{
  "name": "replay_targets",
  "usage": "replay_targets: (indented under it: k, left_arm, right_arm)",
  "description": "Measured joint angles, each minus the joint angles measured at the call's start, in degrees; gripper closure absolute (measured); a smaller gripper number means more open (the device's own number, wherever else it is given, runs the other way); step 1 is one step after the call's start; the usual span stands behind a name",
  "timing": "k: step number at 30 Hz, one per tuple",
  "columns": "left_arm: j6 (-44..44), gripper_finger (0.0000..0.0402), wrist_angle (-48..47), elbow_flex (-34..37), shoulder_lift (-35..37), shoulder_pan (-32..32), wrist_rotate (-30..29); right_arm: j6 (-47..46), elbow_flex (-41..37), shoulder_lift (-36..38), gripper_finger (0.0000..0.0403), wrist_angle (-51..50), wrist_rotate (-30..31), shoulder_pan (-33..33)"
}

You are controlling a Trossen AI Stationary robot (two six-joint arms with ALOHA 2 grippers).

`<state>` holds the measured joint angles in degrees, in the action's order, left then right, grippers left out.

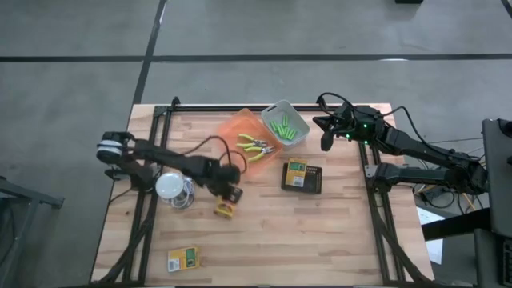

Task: Pick & Place School Supplies
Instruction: Put the yellow crayon box into the black bin

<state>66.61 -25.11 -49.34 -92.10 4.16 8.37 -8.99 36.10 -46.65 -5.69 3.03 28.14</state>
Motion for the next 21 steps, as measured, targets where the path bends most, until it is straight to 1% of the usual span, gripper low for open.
replay_targets:
  k: [2, 5, 10, 13, 18, 21]
  left_arm:
    - [4.6, 0.0273, 4.4, 0.1, -0.2, 3.0, -0.4]
    - [11.1, 0.0273, 10.0, 0.0, -1.1, 6.8, -3.0]
    - [17.4, 0.0273, 19.0, -0.3, -5.2, 10.6, -4.4]
    - [17.9, 0.0274, 21.8, -1.8, -8.1, 11.4, -4.4]
    - [16.6, 0.0274, 21.6, -5.8, -11.4, 11.3, -4.4]
    - [16.6, 0.0273, 20.9, -7.7, -12.1, 11.4, -6.3]
  right_arm:
    - [0.0, 0.0, 0.0, 0.0385, 0.0, 0.0, 0.0]
    - [0.0, 0.0, 0.0, 0.0385, 0.0, 0.0, 0.0]
    - [0.0, 0.0, 0.0, 0.0385, 0.0, 0.0, 0.0]
    - [0.0, 0.0, 0.0, 0.0385, 0.1, 0.0, 0.0]
    - [0.0, 0.0, 0.0, 0.0385, 0.0, 0.0, 0.0]
    - [0.0, 0.0, 0.0, 0.0385, 0.0, 0.0, 0.0]
